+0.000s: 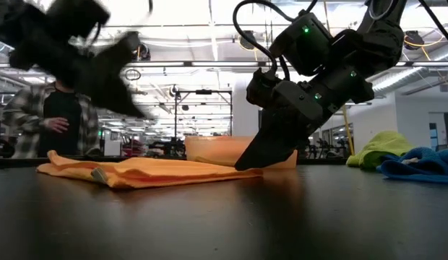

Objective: Fold microfiber towels
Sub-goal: Fold the orange towel

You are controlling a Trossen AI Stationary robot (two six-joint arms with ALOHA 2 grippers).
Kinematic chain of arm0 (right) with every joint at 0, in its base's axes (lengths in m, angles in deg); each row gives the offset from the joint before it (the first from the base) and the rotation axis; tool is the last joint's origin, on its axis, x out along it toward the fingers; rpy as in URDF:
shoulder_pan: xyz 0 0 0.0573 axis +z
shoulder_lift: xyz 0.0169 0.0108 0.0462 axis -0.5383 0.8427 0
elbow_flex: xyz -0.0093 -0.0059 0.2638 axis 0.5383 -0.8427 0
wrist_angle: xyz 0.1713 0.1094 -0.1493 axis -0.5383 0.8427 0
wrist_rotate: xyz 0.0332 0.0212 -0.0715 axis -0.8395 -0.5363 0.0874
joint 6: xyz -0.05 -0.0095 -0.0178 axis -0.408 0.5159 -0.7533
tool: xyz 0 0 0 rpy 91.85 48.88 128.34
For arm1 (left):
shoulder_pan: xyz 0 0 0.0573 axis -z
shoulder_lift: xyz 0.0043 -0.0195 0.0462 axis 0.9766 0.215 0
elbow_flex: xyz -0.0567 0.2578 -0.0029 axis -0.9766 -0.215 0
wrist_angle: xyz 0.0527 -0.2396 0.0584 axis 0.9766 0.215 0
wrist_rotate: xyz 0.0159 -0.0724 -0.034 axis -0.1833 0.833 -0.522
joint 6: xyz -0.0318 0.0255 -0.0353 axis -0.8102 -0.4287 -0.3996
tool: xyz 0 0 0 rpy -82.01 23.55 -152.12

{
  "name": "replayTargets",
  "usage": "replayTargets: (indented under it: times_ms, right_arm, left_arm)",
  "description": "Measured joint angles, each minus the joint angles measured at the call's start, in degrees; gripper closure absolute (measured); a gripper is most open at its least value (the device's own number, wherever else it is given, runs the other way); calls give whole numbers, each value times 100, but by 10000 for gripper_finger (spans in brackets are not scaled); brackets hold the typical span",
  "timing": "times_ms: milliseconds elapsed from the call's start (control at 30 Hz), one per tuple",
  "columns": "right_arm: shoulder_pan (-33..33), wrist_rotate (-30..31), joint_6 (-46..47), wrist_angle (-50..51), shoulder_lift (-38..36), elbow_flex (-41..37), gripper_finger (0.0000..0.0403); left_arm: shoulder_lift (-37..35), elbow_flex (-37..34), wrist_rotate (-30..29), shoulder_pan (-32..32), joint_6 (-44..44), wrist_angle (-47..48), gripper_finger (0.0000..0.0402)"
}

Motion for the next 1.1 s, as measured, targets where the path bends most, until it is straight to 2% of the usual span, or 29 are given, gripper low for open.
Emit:
replayTargets:
  times_ms: [33, 100, 367, 533, 600, 733, 867, 1100]
  right_arm:
    - [12, 3, 15, -8, 0, 0, 267]
    - [16, 34, 25, -49, 0, -2, 267]
    - [20, 140, 135, -111, 2, -7, 267]
    - [16, 144, 173, -110, 2, -7, 267]
    - [16, 146, 174, -116, 2, -7, 267]
    - [16, 153, 218, -115, 4, -7, 267]
    - [14, 156, 247, -119, 4, -7, 267]
    - [14, 156, 323, -120, 4, -7, 267]
  left_arm:
    - [2, 80, 385, 88, 39, -377, 293]
    - [92, 207, 717, 337, 149, -650, 293]
    - [1149, 507, 636, 1470, 5, -578, 293]
    - [1784, 1051, 623, 1970, 181, -580, 293]
    - [2037, 1345, 622, 2112, 453, -392, 293]
    - [2490, 2014, 619, 2253, 903, 579, 293]
    - [2817, 2561, 623, 2262, 939, 1301, 293]
    - [2953, 2917, 779, 2262, 1009, 1695, 283]
